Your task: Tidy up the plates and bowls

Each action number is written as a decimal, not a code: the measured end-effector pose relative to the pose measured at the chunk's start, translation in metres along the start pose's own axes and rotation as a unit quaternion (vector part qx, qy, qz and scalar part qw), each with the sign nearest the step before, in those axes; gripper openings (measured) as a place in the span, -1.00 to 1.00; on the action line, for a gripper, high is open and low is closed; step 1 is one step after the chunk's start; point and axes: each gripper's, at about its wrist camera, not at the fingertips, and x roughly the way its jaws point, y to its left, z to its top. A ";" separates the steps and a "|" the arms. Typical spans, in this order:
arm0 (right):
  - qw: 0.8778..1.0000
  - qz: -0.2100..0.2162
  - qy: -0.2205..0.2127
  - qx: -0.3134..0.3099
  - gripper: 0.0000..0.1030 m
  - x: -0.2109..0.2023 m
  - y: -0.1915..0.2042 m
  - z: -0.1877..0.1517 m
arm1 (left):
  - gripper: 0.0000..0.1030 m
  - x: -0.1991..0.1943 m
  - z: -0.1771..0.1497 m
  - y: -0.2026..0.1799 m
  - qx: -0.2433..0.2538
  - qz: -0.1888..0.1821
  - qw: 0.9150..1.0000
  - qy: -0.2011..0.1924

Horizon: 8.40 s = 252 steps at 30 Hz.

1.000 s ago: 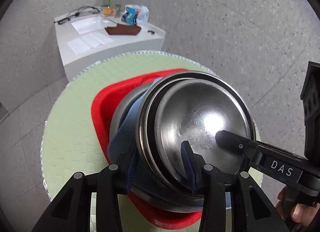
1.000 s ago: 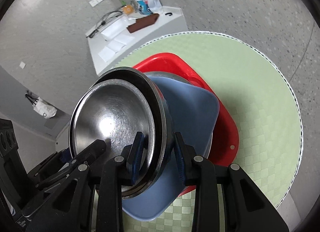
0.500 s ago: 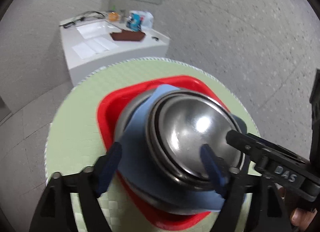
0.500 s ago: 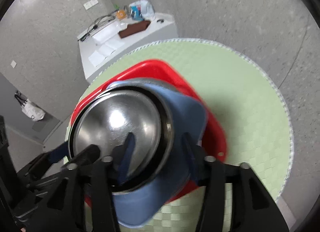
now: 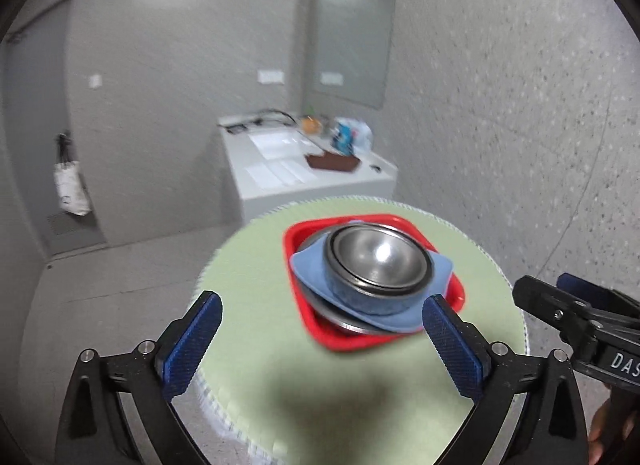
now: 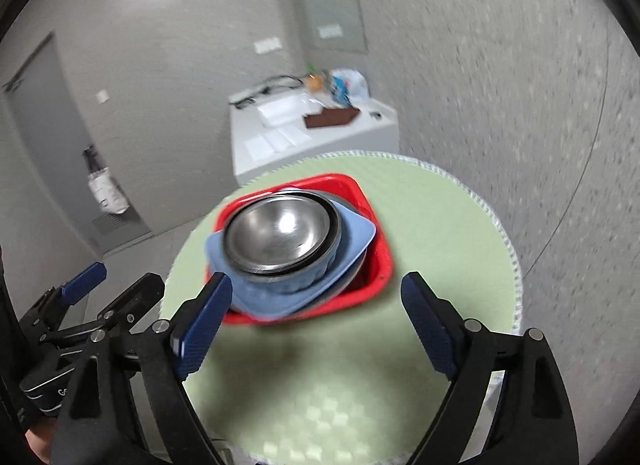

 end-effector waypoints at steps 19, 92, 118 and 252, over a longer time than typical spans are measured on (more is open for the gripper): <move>0.990 0.026 -0.125 -0.062 1.00 -0.230 0.046 -0.081 | 0.99 -0.306 -0.126 -0.048 0.006 0.055 0.992 -0.110; 0.976 -0.071 -0.202 -0.030 1.00 -0.464 0.019 -0.216 | 0.98 -0.574 -0.275 -0.137 0.043 0.012 0.985 -0.165; 0.976 -0.068 -0.202 -0.032 1.00 -0.464 0.023 -0.213 | 0.98 -0.575 -0.284 -0.154 0.036 0.021 0.984 -0.170; 0.981 -0.081 -0.173 -0.032 1.00 -0.404 0.052 -0.195 | 0.98 -0.515 -0.259 -0.104 0.040 0.013 0.988 -0.149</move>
